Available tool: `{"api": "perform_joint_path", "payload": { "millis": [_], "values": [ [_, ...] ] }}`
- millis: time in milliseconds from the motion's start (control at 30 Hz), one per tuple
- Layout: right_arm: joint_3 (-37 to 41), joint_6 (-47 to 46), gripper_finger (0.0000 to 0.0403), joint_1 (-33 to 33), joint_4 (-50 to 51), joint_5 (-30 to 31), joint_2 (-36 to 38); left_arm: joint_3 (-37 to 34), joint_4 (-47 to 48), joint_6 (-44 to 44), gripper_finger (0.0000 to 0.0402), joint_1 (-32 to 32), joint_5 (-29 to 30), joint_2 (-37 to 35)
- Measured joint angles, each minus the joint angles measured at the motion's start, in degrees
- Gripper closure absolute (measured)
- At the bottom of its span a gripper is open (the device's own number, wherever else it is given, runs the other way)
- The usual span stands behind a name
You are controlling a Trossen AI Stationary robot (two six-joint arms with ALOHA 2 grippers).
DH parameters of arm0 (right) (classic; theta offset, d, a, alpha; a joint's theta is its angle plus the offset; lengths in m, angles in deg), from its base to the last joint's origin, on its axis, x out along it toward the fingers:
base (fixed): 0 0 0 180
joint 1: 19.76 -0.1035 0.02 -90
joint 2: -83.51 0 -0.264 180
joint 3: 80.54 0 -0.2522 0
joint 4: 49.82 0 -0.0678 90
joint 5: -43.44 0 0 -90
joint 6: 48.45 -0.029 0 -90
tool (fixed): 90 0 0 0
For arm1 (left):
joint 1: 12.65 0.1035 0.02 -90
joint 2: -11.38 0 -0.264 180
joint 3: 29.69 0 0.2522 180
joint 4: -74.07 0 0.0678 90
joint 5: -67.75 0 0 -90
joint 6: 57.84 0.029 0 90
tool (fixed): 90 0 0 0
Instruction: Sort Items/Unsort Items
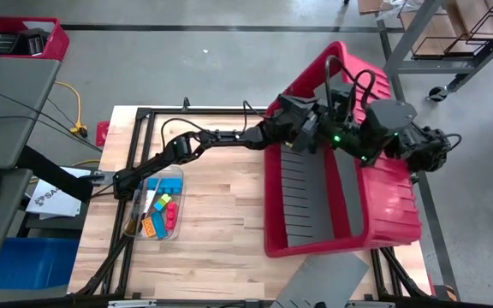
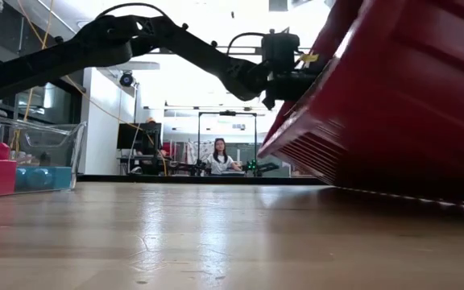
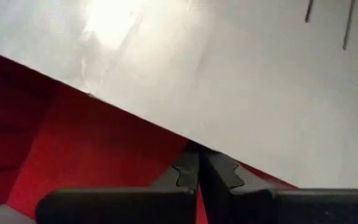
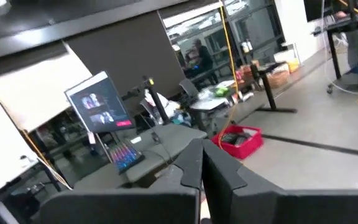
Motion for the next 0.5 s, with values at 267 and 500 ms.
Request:
{"api": "perform_joint_path", "payload": {
  "millis": [267, 500],
  "values": [
    [0.02, 2.63, 0.0402, -0.03, 0.33, 0.85, 0.7, -0.02, -0.1, -0.5, 0.0401, 1.98, -7.52, -0.41],
    [0.02, 4.57, 0.0402, -0.05, 0.39, 1.01, 1.38, -0.02, 0.22, 1.96, 0.0401, 3.72, -15.7, -2.92]
  ]
}}
